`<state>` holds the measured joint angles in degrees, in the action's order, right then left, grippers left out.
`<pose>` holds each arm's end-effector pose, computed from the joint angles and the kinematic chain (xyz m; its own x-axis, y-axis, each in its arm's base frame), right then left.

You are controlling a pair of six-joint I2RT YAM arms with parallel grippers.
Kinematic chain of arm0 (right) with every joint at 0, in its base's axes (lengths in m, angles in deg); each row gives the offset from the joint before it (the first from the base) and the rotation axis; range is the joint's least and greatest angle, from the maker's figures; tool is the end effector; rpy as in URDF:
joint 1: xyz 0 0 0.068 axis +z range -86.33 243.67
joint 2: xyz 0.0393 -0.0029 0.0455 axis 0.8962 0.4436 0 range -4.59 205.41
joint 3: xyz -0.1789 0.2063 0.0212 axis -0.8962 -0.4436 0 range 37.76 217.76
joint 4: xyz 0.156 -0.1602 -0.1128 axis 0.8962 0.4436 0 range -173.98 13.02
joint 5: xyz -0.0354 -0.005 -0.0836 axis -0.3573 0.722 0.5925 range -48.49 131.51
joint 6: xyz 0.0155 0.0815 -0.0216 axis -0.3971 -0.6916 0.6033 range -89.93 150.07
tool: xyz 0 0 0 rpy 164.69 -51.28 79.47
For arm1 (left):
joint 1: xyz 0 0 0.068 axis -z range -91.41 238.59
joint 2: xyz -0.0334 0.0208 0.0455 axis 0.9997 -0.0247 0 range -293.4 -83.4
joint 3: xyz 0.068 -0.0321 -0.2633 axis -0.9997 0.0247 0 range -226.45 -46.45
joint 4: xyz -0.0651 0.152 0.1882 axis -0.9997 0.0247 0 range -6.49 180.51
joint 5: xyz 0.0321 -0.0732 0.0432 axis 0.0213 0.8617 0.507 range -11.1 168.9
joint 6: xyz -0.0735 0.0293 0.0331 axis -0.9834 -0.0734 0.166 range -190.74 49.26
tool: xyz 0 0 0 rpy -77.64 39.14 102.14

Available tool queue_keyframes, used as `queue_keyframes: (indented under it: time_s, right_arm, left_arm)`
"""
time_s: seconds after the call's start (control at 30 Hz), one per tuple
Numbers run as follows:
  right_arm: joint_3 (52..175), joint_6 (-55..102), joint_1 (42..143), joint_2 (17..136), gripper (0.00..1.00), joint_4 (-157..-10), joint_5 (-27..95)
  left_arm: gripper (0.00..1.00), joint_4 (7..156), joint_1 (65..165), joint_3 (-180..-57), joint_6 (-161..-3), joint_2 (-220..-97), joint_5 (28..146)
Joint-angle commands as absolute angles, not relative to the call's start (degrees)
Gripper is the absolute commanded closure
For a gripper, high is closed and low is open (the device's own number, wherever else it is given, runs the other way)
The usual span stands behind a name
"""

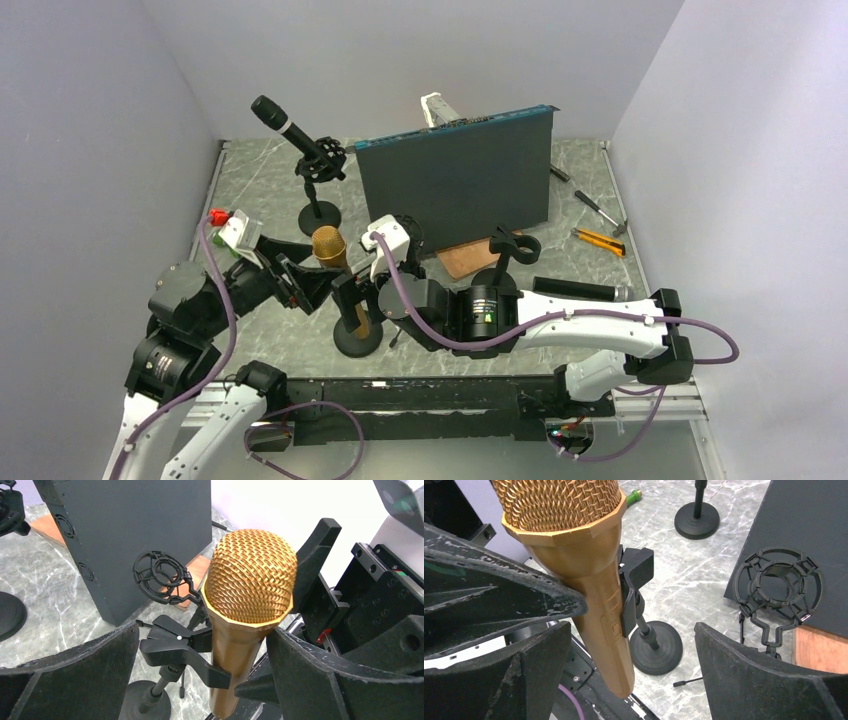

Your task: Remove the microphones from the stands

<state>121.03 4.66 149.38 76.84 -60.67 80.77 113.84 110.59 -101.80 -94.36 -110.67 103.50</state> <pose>0.0728 0.3305 0.3946 -0.3371 -0.0529 -0.9400 -0.6459 0.7394 0.1900 0.0851 -0.0683 0.3921 -0.3244 -0.2619 -0.9090 0.6510 0.6353 -0.4154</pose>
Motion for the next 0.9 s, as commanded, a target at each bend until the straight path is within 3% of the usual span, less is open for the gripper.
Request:
queue_keyframes:
  time_s: [0.0,0.2,0.47,0.6,0.67,0.73,0.87]
  right_arm:
    - [125.12,6.10,149.73,76.81,0.06,-61.27,83.42]
    - [129.90,4.68,149.83,79.93,0.27,-60.30,84.79]
    - [141.02,1.37,150.03,89.32,0.31,-51.88,90.63]
    - [141.81,5.88,150.15,92.37,0.53,-53.53,95.09]
    - [140.41,9.23,150.08,92.22,0.57,-56.24,95.10]
    - [136.88,15.38,150.11,90.41,0.63,-61.56,91.82]
    - [127.36,26.22,149.19,84.57,0.90,-72.71,81.21]
  left_arm:
    - [0.01,114.63,110.56,-105.03,-91.93,-108.44,100.51]
    - [0.01,121.26,110.56,-109.43,-83.70,-104.16,91.95]
    - [0.01,127.17,110.52,-104.51,-83.59,-95.06,78.21]
    - [0.01,127.81,110.55,-101.38,-82.63,-92.08,76.74]
    - [0.01,128.38,110.54,-101.29,-81.60,-92.26,77.32]
    - [0.01,128.34,110.56,-101.53,-80.01,-92.56,79.69]
    - [0.01,128.03,110.56,-102.25,-75.41,-93.63,87.87]
